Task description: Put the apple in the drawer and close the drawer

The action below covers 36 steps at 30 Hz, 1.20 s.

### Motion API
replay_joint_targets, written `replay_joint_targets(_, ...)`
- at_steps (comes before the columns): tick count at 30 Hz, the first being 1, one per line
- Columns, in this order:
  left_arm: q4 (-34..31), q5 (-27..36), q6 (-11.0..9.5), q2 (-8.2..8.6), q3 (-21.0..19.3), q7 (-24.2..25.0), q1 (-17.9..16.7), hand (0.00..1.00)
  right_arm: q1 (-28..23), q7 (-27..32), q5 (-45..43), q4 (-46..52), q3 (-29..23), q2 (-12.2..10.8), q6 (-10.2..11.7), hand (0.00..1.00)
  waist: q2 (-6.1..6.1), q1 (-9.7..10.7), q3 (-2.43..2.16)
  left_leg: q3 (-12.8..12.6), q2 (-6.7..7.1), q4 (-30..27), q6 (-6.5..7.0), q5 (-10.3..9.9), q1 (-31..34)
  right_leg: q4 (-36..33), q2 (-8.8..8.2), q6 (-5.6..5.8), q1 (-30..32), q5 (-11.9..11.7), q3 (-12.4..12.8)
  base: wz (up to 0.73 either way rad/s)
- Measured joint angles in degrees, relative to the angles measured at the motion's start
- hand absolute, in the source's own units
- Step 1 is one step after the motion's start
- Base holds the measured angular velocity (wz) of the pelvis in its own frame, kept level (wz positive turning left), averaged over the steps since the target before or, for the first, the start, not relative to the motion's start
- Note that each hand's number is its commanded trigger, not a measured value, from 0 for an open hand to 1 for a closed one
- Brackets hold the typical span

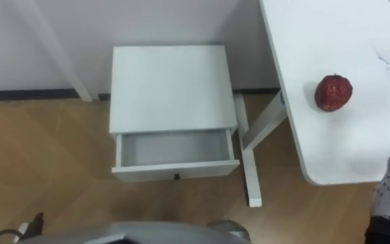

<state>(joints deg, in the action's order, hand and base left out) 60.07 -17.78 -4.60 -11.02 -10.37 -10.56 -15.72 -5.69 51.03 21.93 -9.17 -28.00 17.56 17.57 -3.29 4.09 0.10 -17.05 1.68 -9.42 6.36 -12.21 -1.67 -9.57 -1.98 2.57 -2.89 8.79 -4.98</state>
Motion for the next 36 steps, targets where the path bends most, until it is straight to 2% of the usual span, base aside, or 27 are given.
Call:
replay_joint_targets(5, 0.0, -0.5, 0.2, -0.06, 1.0, 0.1, 0.2, 0.00, 0.1, -5.2, -7.3, -0.1, 2.4, 0.0, -0.3, 0.00, 0.01, -0.6, 0.02, 0.1, -0.03, 0.0, -0.04, 0.0, -0.1, 0.1, 0.01, 0.00, -0.1, 0.0, 0.3, -0.01)
replay_joint_targets(7, -0.1, -0.5, 0.5, -0.09, 1.4, 0.1, 0.3, 0.00, 0.1, -7.3, -8.6, -0.3, 3.0, 0.0, -1.0, 0.00, -0.09, -1.0, 0.07, 0.0, -0.03, 0.0, -0.04, 0.0, -0.2, 0.1, 0.00, 0.00, -0.2, 0.0, 0.3, -0.02)
replay_joint_targets(11, -0.5, -0.5, 0.7, -0.65, 1.7, 1.1, 0.3, 0.00, 0.1, -11.0, -8.9, -1.8, 4.4, 0.2, -2.7, 0.00, -0.68, -1.5, 0.39, 0.0, -0.04, 0.0, -0.04, 0.0, -0.2, 0.1, -0.02, -0.01, -0.2, 0.0, 0.1, 0.00)
replay_joint_targets(19, -0.4, -0.5, 0.5, -1.15, 1.8, 2.4, 0.3, 0.00, 0.1, -18.2, -11.3, -6.8, 9.6, 1.3, -2.9, 0.00, -1.09, -2.0, 0.55, 0.0, -0.04, -0.1, -0.05, 0.0, -0.3, 0.1, -0.02, -0.01, -0.3, 0.0, -0.3, 0.00)
replay_joint_targets(23, -0.4, -0.4, 0.5, -1.18, 1.9, 2.5, 0.5, 0.00, 0.1, -22.5, -11.3, -8.1, 11.1, 1.4, -3.9, 0.00, -1.04, -2.7, 0.53, 0.0, -0.04, 0.0, -0.05, 0.0, -0.3, 0.1, -0.13, -0.01, -0.2, 0.0, -1.5, 0.00)
replay_joint_targets(27, -0.4, -0.4, 0.5, -1.20, 2.3, 2.6, 0.4, 0.00, 0.1, -25.6, -11.7, -8.1, 12.2, 1.5, -4.0, 0.00, -1.02, -3.0, 0.49, 0.2, -0.05, -0.1, -0.05, 0.0, -0.3, 0.1, -0.19, -0.01, -0.3, 0.0, -1.7, 0.02)
replay_joint_targets(31, -0.4, -0.4, 0.8, -1.45, 4.3, 2.8, 0.0, 0.00, 0.1, -28.0, -15.9, -8.1, 15.4, 2.5, -4.7, 0.00, -1.08, -2.8, 0.45, 0.6, -0.03, -0.2, -0.05, 0.0, -0.3, 0.1, -0.26, -0.01, -0.8, 0.0, -1.6, 0.06)
replay_joint_targets(36, -1.0, -0.4, 1.5, -1.46, 5.0, 3.0, -0.1, 0.00, 0.1, -31.2, -20.2, -8.2, 15.8, 2.6, -5.4, 0.00, -1.06, -3.0, 0.26, 0.7, 0.03, -0.2, -0.06, 0.0, -0.7, 0.9, -0.49, -0.01, -1.4, 0.0, -1.6, 0.01)
